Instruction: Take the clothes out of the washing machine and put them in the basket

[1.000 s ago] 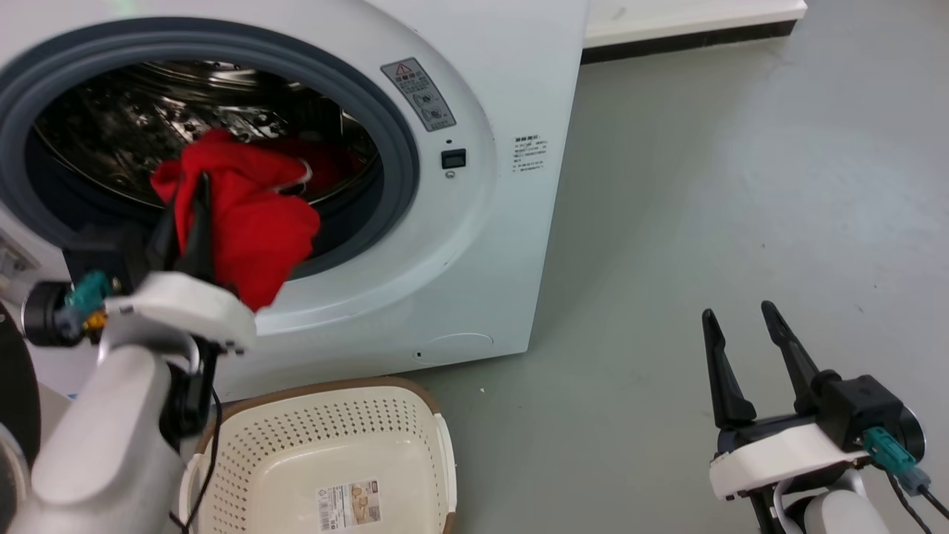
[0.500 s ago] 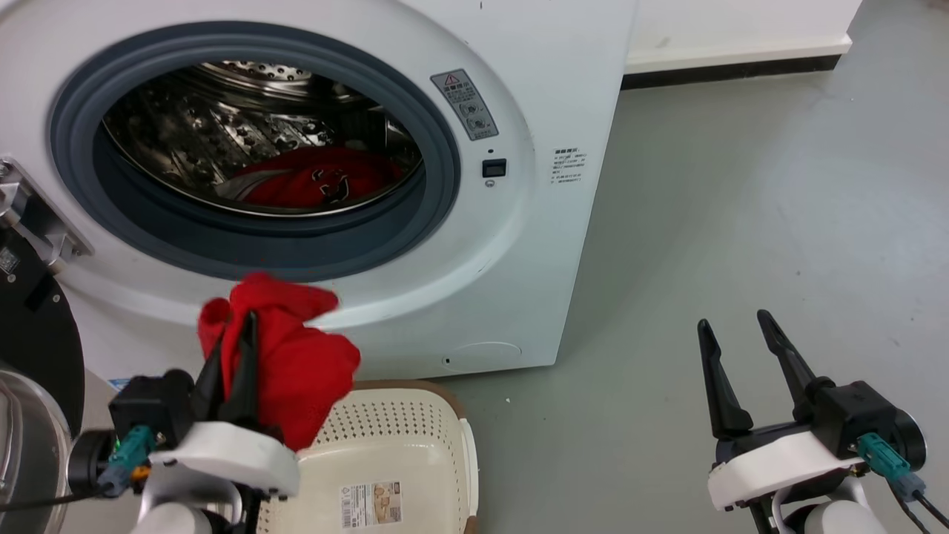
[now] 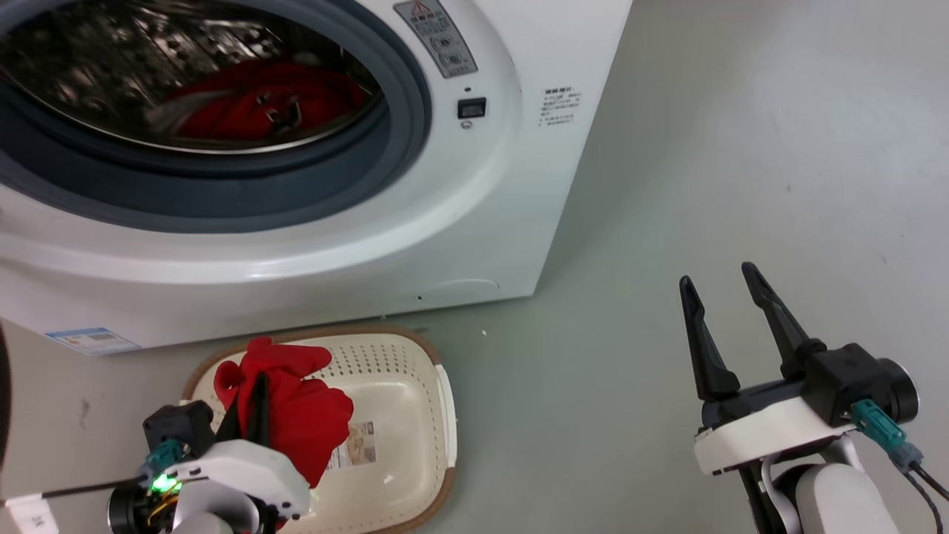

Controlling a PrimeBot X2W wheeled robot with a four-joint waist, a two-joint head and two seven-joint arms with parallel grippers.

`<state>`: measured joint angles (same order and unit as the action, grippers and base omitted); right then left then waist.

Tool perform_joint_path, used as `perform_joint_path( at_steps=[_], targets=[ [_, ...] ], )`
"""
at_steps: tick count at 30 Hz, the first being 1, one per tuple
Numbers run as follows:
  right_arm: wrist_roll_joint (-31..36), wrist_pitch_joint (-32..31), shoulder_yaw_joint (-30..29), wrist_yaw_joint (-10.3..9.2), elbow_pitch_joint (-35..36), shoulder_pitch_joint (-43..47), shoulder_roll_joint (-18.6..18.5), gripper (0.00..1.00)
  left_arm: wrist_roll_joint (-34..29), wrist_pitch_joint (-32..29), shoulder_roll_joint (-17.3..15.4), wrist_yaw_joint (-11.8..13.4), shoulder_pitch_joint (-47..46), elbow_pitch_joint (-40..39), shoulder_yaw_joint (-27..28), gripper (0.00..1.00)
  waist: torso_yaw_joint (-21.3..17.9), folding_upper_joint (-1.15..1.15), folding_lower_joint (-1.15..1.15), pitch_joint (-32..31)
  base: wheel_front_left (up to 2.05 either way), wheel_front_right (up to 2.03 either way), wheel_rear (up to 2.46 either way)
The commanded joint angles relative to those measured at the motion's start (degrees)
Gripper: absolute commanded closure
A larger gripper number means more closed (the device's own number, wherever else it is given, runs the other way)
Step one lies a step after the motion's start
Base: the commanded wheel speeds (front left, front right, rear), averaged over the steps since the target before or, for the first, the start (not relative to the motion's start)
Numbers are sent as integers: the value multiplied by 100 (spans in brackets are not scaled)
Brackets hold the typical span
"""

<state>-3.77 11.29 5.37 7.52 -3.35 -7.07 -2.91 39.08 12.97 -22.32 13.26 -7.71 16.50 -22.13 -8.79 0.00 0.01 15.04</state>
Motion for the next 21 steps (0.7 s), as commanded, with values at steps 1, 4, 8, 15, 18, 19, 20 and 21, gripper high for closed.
perform_joint_path(
  at_steps=[1, 4, 8, 15, 18, 19, 20, 21],
  targets=[
    [40, -10, 28, -5, 61, -146, 8, 0, 16, 97, 106, -184, -328, 477, 13, 100, -220, 0, -1, 442, 0, 0, 0],
    [27, 21, 74, -5, 115, -289, 7, 0, -9, 155, 235, -430, -761, 1174, 35, 100, -346, 0, -1, 777, 0, 0, 0],
    [-29, 70, 186, -5, 184, -458, 7, 0, -88, 204, 324, -691, -1386, 2037, 116, 100, -554, 0, -1, 1249, 0, 0, 0],
    [-200, 184, 281, -5, 251, -696, 8, 0, -382, 231, 362, -963, -2120, 2884, 368, 100, -845, 0, -1, 1942, 0, 0, 0],
    [-236, 234, 367, -5, 243, -794, 11, 0, -505, 233, 376, -1101, -2333, 3254, 503, 100, -950, 0, -1, 2202, 0, 0, 0],
    [-249, 254, 384, -6, 222, -796, 9, 0, -543, 232, 386, -1148, -2389, 3379, 527, 100, -976, 0, -1, 2259, 0, 0, 0],
    [-250, 258, 408, -5, 202, -812, 7, 0, -590, 232, 384, -1187, -2452, 3500, 562, 100, -1002, 0, -1, 2312, 0, 0, 0],
    [-255, 272, 425, -5, 199, -833, 8, 0, -635, 229, 383, -1229, -2504, 3591, 594, 100, -1022, 0, -1, 2359, 0, 0, 0]
  ],
)
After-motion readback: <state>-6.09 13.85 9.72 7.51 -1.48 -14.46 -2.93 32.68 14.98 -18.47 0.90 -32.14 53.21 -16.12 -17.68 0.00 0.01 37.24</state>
